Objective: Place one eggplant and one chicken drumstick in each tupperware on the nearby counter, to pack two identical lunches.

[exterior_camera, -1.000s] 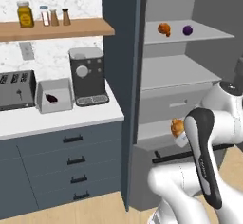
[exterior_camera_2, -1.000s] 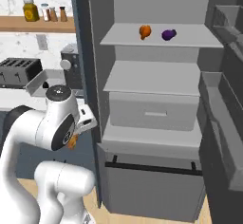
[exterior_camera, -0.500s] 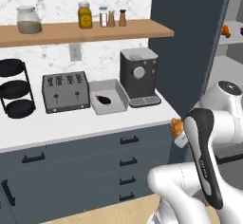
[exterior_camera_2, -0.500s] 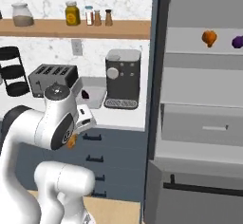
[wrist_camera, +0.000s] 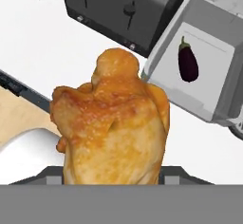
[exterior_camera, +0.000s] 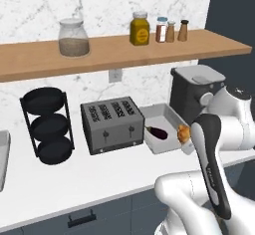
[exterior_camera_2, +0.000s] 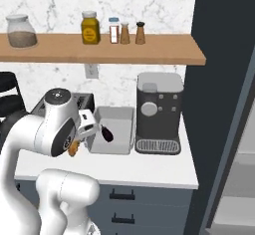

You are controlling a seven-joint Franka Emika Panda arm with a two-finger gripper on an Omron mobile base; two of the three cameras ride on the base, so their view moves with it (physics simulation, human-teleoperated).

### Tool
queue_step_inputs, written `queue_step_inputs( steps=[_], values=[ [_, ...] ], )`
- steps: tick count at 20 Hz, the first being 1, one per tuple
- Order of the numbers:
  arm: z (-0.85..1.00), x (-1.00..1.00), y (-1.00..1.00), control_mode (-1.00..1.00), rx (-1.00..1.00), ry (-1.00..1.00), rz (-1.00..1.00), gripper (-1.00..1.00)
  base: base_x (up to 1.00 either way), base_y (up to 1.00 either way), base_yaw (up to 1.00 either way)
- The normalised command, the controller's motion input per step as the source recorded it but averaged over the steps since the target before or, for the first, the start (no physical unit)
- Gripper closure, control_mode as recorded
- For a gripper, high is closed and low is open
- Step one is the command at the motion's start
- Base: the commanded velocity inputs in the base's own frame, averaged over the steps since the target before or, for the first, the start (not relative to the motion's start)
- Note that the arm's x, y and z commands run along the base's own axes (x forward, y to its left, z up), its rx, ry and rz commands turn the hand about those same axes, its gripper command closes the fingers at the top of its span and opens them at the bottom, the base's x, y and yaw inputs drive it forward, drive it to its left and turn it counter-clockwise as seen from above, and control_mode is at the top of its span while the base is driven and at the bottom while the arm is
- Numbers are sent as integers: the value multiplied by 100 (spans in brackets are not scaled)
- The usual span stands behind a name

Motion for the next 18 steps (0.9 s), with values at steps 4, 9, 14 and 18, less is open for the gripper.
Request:
queue_step_inputs(
  steps=[4,9,14,18],
  values=[
    [-33,97,-21,-100,-2,0,-13,100,0,0,0],
    [-32,100,-38,-100,0,0,-7,100,0,0,0],
    [-28,100,-15,-100,0,1,0,100,0,0,0],
    [-23,100,-29,-100,0,11,0,100,0,0,0]
  ],
)
